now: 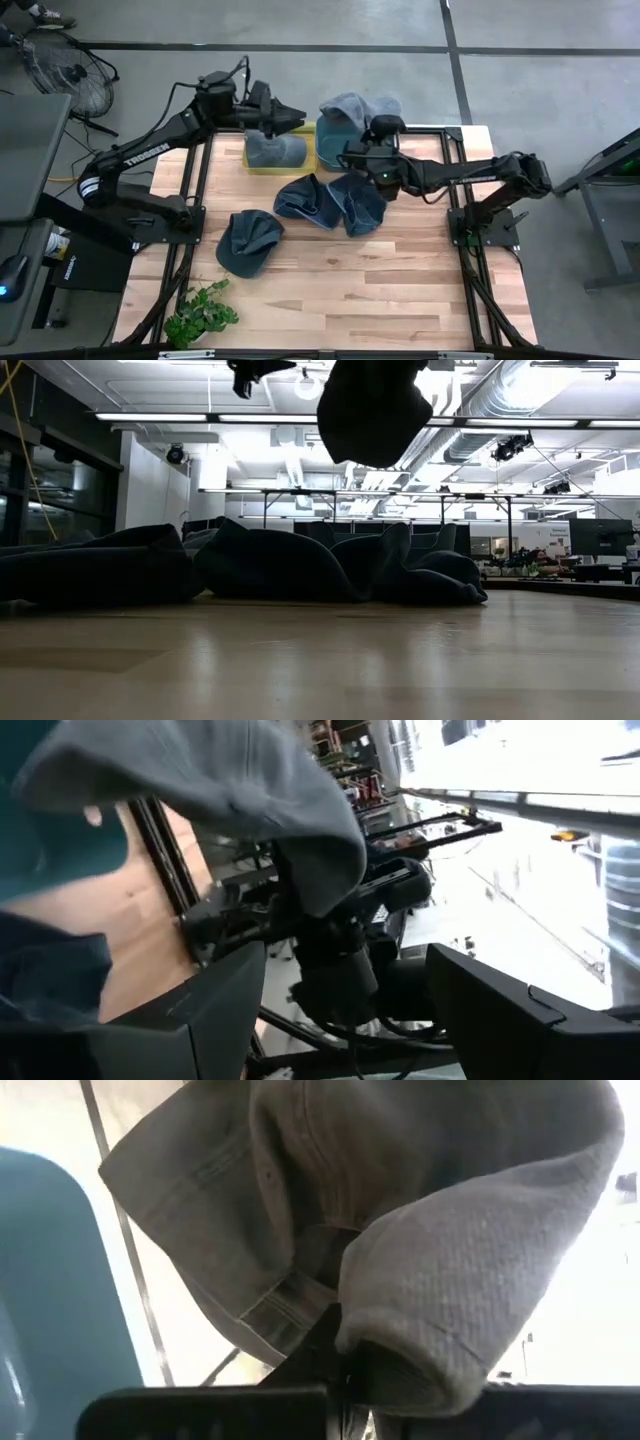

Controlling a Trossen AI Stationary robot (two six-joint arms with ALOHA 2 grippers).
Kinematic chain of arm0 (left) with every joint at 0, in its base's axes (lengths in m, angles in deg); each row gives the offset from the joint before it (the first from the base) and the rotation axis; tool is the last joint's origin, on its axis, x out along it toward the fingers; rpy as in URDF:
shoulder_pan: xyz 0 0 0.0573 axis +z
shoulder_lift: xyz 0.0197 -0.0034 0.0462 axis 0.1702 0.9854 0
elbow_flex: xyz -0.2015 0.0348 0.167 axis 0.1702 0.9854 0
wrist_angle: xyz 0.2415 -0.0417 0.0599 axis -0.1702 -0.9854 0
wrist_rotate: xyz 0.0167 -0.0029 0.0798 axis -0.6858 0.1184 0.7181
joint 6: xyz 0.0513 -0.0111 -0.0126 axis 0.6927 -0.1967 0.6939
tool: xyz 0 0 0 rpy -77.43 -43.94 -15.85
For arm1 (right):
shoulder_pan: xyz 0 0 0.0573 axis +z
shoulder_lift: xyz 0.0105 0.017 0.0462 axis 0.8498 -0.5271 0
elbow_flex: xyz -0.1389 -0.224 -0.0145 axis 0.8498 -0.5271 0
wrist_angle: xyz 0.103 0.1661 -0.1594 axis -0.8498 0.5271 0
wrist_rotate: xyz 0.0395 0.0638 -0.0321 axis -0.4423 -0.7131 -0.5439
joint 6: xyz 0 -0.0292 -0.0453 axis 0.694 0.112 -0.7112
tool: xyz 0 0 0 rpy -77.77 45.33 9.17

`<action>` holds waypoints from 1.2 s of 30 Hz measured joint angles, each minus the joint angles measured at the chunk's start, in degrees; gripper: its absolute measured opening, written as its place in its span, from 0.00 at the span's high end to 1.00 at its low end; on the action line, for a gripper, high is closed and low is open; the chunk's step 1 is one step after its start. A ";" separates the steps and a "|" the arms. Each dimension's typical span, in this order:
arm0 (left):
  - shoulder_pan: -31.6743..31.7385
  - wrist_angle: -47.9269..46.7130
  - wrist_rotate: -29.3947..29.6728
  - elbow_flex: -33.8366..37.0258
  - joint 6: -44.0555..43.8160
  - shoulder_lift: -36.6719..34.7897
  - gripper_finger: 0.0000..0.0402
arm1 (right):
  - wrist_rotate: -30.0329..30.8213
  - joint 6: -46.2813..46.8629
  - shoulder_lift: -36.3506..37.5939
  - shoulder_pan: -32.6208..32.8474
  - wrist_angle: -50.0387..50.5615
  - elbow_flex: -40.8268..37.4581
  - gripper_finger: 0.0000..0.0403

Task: Pick & Place hat
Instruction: Put the gray cap into the yellow bin

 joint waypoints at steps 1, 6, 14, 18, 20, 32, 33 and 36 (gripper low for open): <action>-0.02 0.27 0.08 0.01 -1.11 0.54 0.31 | -0.28 -0.97 0.00 -0.27 -0.34 0.00 0.97; 0.00 5.75 1.37 0.02 -5.49 3.84 0.31 | -2.11 -6.96 -0.02 -0.83 -4.96 0.00 0.97; 0.00 13.43 3.92 0.02 -11.63 9.61 0.31 | -4.32 -14.55 -0.02 -1.44 -7.46 0.00 0.97; -0.02 17.77 3.18 0.00 -14.43 11.61 0.31 | -5.42 -14.87 -0.02 -2.41 -7.37 0.00 0.97; -0.04 18.93 3.40 0.00 -15.15 12.53 0.31 | -5.82 -15.83 -0.02 -2.73 -7.32 0.00 0.97; -0.04 25.39 5.50 0.00 -18.34 15.85 0.31 | -8.80 -24.15 -0.02 -3.96 -7.64 0.00 0.97; -0.04 25.40 6.06 0.00 -18.42 15.85 0.31 | -8.80 -24.91 -0.04 -4.29 -8.52 0.00 0.97; -0.04 25.77 8.23 0.00 -17.99 15.84 0.31 | -8.74 -24.94 -0.07 -4.91 -11.61 0.00 0.97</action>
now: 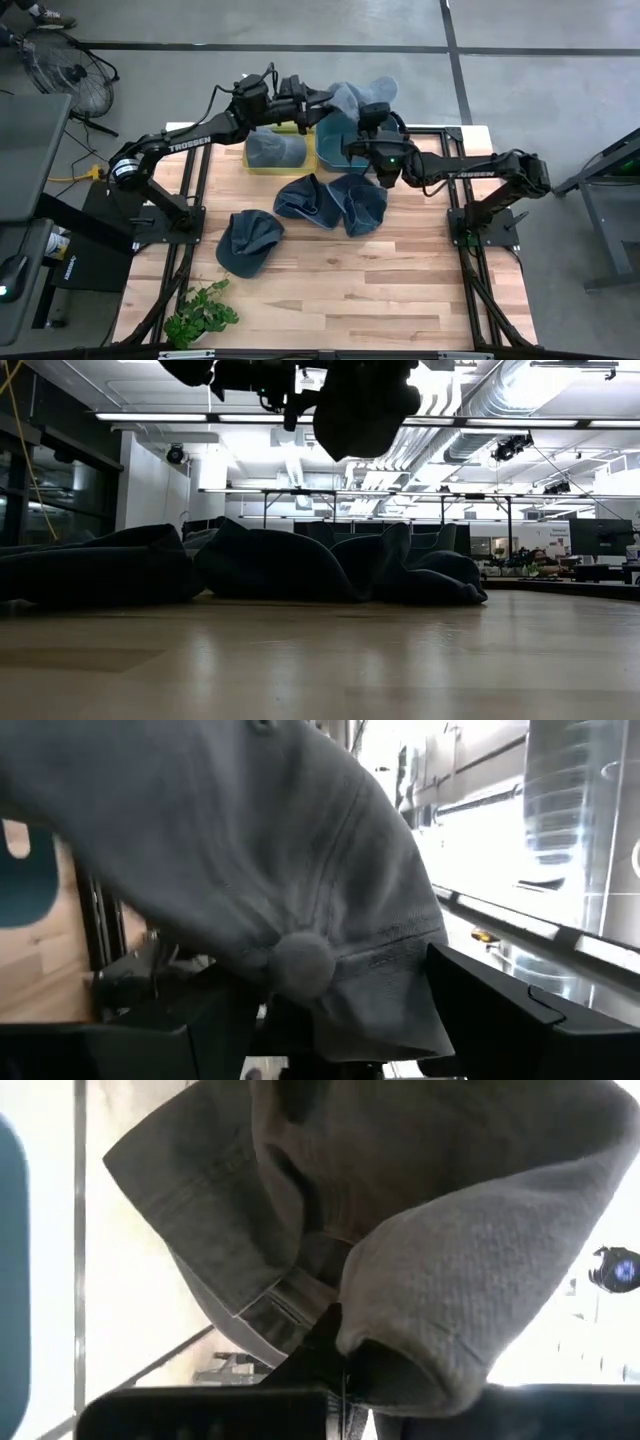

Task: Pick & Place hat
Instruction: Put the gray cap into the yellow bin

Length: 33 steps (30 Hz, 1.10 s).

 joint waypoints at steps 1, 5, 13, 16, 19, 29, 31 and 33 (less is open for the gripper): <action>0.04 0.01 0.62 0.00 0.03 0.00 0.31 | 0.16 -0.07 0.00 -0.01 -0.09 0.00 0.97; 0.13 0.77 3.13 0.00 0.18 -0.01 0.31 | 0.81 -0.21 -0.02 0.84 0.07 0.00 0.97; 0.13 3.63 5.38 0.00 0.19 -0.01 0.31 | -2.20 0.06 -0.02 3.16 1.85 -0.02 0.97; 0.15 5.52 5.24 0.00 0.18 -0.01 0.31 | -0.37 1.28 -0.02 3.00 2.25 -0.02 0.97; 0.13 8.92 4.96 0.00 0.18 -0.01 0.31 | 0.92 3.66 0.00 2.35 4.11 -0.02 0.97; 0.13 8.12 3.67 0.00 0.18 -0.03 0.31 | -0.56 2.51 0.00 2.25 4.74 -0.04 0.97; -0.30 6.54 3.56 0.00 0.19 -0.03 0.31 | -0.59 1.50 0.00 2.13 2.82 -0.04 0.97; -0.78 6.69 5.37 0.00 0.19 0.49 0.31 | -0.80 1.52 0.00 2.13 2.77 -0.04 0.97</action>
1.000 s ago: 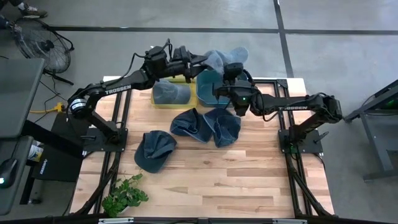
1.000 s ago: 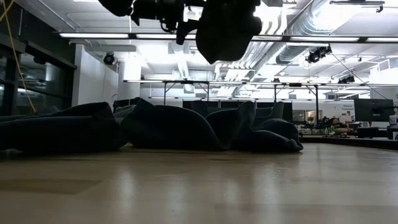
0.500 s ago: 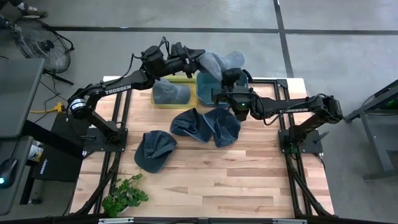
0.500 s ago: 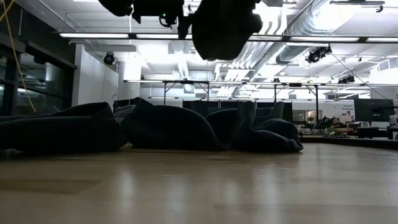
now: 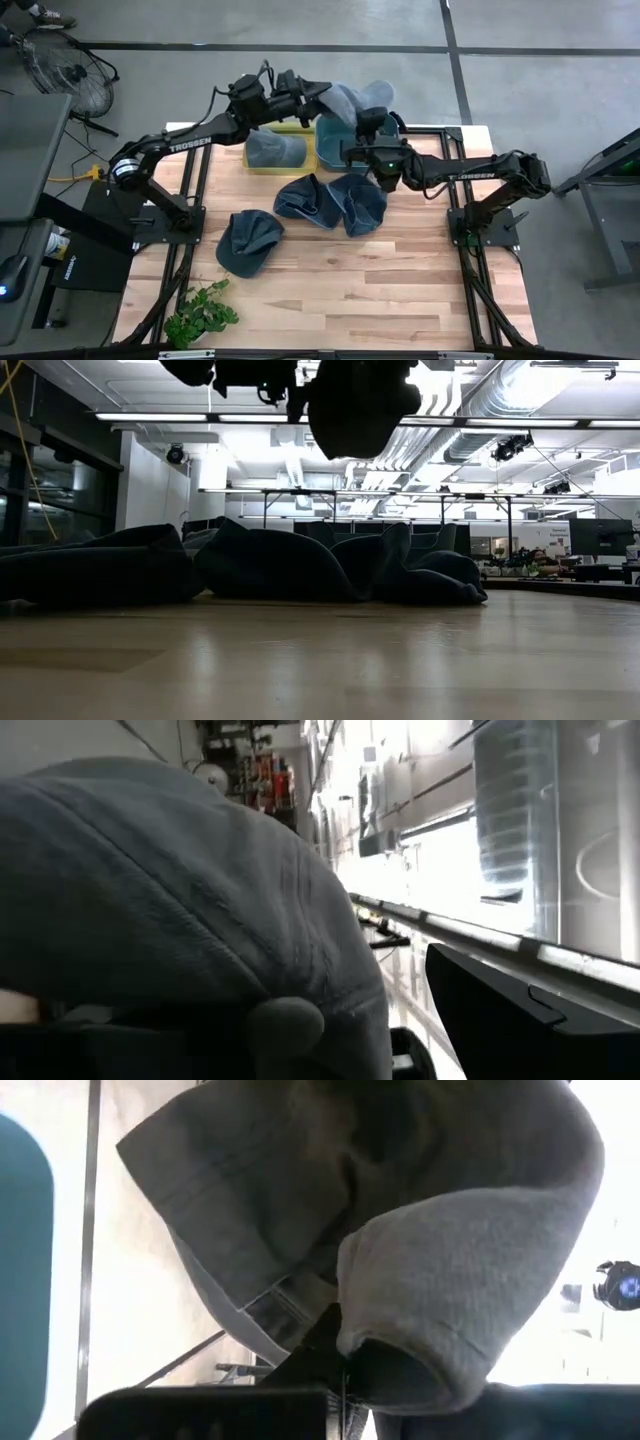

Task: Pick & Place hat
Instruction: Put the gray cap into the yellow bin

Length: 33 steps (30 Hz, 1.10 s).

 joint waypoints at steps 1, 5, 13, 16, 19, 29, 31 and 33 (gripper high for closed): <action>-0.33 0.39 1.09 -0.02 -0.01 0.35 0.31 | -0.20 0.02 0.02 0.00 0.47 0.00 0.97; -0.21 1.78 2.43 0.06 -0.22 0.62 0.31 | -1.78 2.01 0.02 0.24 4.48 -0.02 0.97; -0.21 2.48 3.75 0.02 0.01 0.51 0.35 | -1.88 4.18 0.02 0.89 7.15 -0.02 0.97; -0.21 2.23 3.84 0.02 0.16 0.51 0.42 | -3.03 4.05 0.04 1.66 7.90 -0.02 0.97; -0.22 2.27 3.80 0.02 0.90 0.51 0.53 | -4.20 4.38 0.04 2.08 8.55 -0.02 0.97; -0.21 0.56 2.97 0.02 6.24 0.51 0.95 | -4.18 5.24 0.04 2.14 8.56 -0.02 0.97; -0.21 0.52 2.84 0.02 6.78 0.52 0.95 | -4.20 5.96 0.04 2.14 8.61 -0.02 0.97; -0.21 0.03 2.36 0.02 7.56 0.52 0.94 | -4.01 6.46 0.04 2.14 8.66 -0.02 0.97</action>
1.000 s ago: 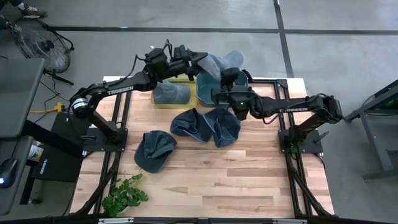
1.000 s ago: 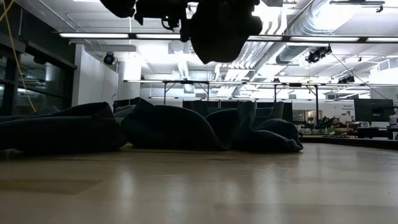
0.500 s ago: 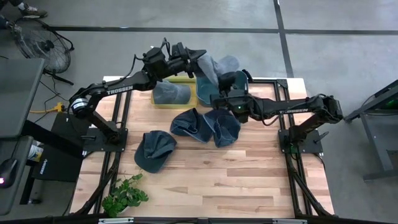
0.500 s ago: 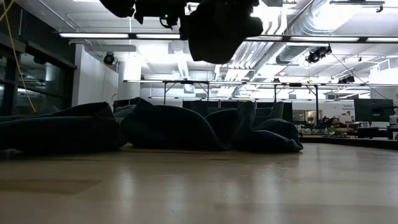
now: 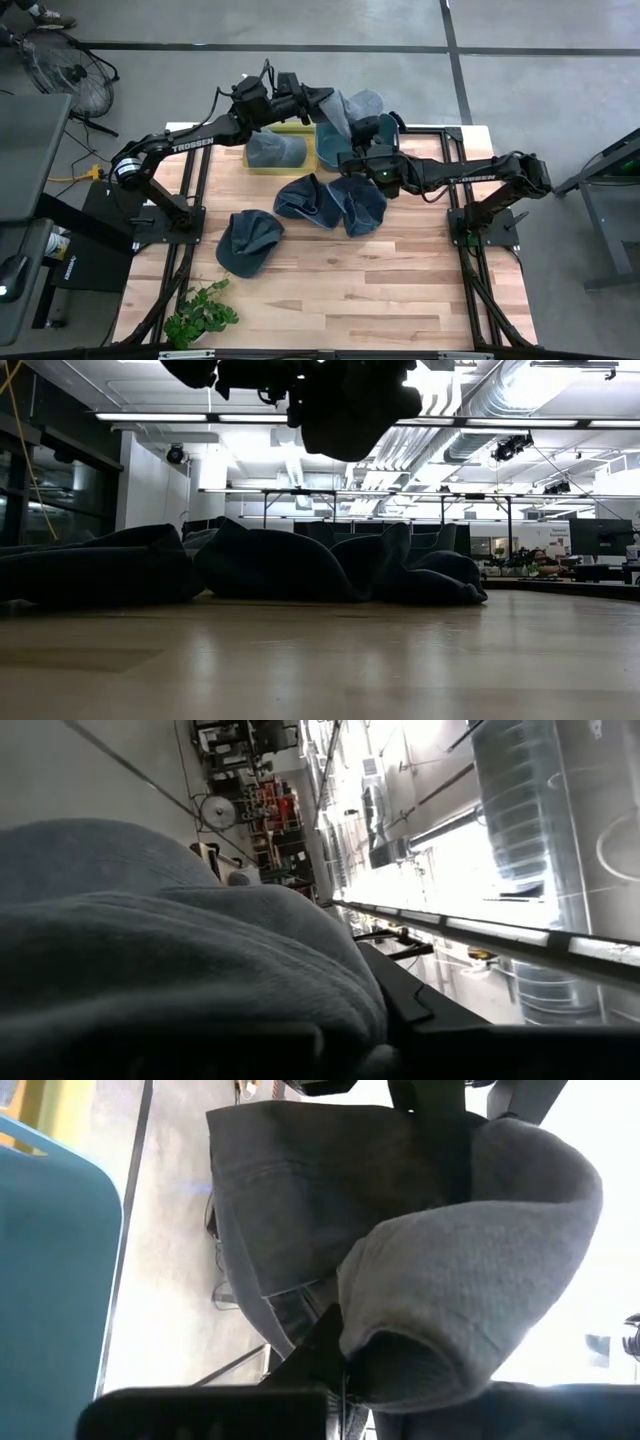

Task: Pick & Place hat
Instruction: Put the gray cap into the yellow bin

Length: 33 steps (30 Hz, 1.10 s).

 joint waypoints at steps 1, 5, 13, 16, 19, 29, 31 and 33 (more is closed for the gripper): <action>0.00 -0.67 -0.06 0.00 0.28 -0.02 0.94 | 0.09 0.27 0.00 0.02 0.01 0.00 0.97; 0.00 -2.00 -0.27 0.00 1.98 0.00 0.95 | 0.35 2.65 0.00 0.02 0.02 0.00 0.90; 0.00 -1.90 -0.68 0.00 3.91 0.00 0.95 | 4.97 9.68 0.00 0.41 -0.15 0.00 0.77; 0.00 -1.81 -0.66 0.00 5.02 0.00 0.95 | 6.77 12.74 0.23 1.59 -0.14 0.00 0.75; 0.53 -1.16 -0.87 0.00 5.49 0.00 0.95 | 7.71 16.83 0.69 3.46 -0.17 0.00 0.73; 3.57 2.14 -5.24 -0.02 8.14 -0.01 0.95 | 10.79 39.01 1.40 10.74 -0.01 0.00 0.68; 4.85 2.30 -8.39 -0.01 9.27 -0.02 0.95 | 12.41 43.18 1.44 12.27 0.08 0.00 0.68; 6.55 2.39 -13.03 0.00 9.80 -0.02 0.95 | 14.03 46.39 1.44 13.70 0.23 0.00 0.68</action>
